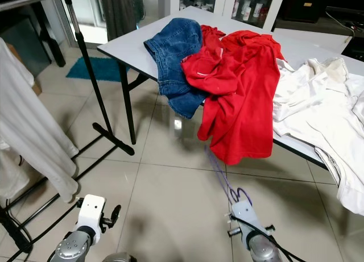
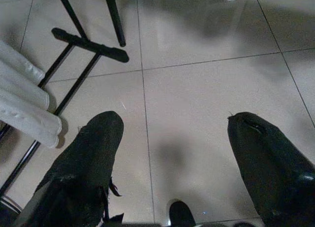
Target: Hang hanger
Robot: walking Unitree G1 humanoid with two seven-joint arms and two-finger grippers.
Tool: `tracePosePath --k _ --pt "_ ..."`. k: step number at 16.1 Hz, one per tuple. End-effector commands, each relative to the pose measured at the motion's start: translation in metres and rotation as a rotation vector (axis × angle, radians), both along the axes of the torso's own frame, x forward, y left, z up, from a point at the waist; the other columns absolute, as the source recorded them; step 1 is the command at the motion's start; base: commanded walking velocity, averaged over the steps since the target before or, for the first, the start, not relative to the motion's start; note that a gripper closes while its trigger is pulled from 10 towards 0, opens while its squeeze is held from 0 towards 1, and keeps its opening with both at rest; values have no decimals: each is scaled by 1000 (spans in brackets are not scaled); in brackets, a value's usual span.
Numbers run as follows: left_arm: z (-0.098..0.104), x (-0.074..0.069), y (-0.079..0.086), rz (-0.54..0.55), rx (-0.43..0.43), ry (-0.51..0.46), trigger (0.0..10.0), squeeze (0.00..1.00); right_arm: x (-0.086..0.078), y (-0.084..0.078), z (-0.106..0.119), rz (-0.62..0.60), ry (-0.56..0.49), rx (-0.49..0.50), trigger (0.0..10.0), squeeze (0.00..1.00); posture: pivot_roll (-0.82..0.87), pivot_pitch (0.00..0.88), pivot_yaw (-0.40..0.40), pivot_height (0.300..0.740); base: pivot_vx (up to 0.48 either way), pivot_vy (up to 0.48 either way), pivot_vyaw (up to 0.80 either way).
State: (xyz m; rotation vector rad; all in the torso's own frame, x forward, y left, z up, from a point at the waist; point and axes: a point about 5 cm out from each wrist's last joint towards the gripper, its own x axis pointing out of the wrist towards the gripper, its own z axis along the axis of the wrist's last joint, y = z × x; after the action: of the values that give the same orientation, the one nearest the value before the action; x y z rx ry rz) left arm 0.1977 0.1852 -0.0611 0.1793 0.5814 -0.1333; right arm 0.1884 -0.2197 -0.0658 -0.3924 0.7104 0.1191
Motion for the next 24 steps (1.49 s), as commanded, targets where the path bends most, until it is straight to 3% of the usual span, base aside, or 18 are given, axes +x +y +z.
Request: tracePosePath --k 1,4,7,10,16,24 --pt "4 5 -2 -35 3 -23 10000 224 9 4 7 -7 -81 32 10000 0 191 1 4 740 0 0 0" --pt "14 20 -5 -51 -18 -90 10000 227 23 13 21 61 -211 76 10000 0 174 0 30 740 0 0 0" --pt "44 50 -18 -90 -65 -305 10000 224 25 21 31 120 -319 101 10000 0 180 0 28 740 0 0 0" --pt "58 59 -25 -148 -51 -405 10000 227 32 27 44 164 -429 123 10000 0 183 0 19 740 0 0 0" --pt "69 68 -40 -192 -61 -468 10000 239 54 27 70 166 -574 168 10000 0 172 0 -9 740 0 -40 0" --pt "79 78 -49 -208 -80 -508 10000 243 56 23 72 136 -575 174 10000 0 152 0 -7 740 0 -320 0"
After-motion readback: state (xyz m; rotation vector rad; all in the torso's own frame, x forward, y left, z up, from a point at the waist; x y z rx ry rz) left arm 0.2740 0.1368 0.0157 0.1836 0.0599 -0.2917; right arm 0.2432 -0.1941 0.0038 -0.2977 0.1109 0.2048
